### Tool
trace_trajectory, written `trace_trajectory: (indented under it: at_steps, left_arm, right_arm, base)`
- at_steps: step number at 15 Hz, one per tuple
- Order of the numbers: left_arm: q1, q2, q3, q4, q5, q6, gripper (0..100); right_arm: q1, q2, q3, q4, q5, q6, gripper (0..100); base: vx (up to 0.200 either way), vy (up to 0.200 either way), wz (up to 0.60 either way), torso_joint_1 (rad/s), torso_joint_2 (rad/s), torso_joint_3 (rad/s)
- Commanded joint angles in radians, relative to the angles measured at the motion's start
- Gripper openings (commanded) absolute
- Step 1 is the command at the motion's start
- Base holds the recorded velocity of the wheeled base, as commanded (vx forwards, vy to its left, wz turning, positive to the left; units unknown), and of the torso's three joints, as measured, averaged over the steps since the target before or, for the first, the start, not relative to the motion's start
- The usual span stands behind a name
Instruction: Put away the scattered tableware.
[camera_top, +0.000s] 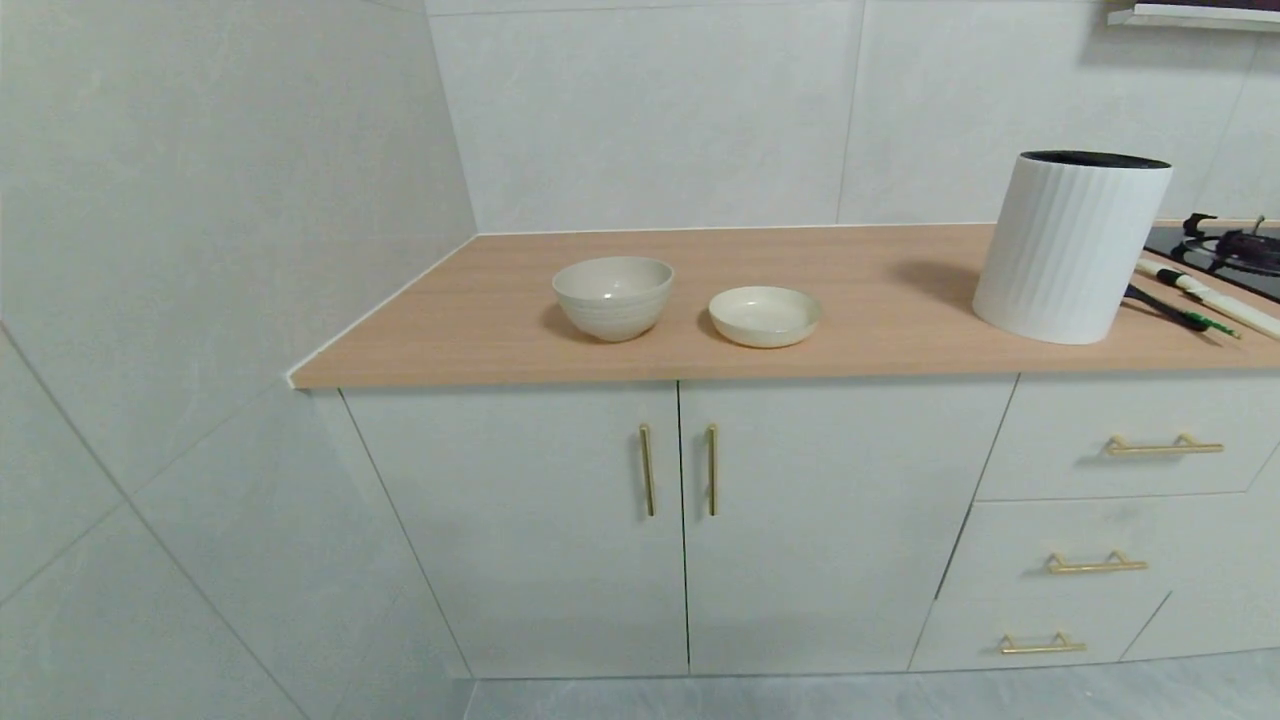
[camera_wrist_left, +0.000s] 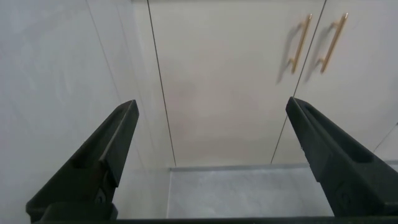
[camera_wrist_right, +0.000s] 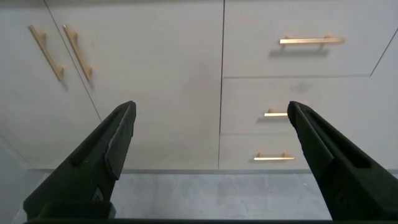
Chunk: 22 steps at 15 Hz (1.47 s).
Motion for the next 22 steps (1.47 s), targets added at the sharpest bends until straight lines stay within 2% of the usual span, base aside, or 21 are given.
trace_trajectory:
  at_steps: [1,10,21,22]
  left_arm:
    - [0.0,0.0,0.0,-0.001,0.0,0.0,100]
    - [0.0,0.0,0.0,-0.001,0.0,0.0,100]
    - [0.0,0.0,0.0,-0.001,0.0,0.0,100]
    - [0.0,0.0,0.0,-0.001,0.0,0.0,100]
  right_arm:
    - [0.0,0.001,0.0,0.0,0.0,0.0,100]
    - [0.0,0.001,0.0,0.0,0.0,0.0,100]
    - [0.0,0.001,0.0,0.0,0.0,-0.003,100]
    - [0.0,0.001,0.0,0.0,0.0,-0.001,100]
  base:
    - [0.0,0.0,0.0,-0.173,0.48,0.305]
    - [0.0,0.0,0.0,-0.118,0.44,0.314]
    - [0.0,0.0,0.0,-0.008,0.03,0.021]
    - [0.0,0.0,0.6,0.007,0.01,0.002]
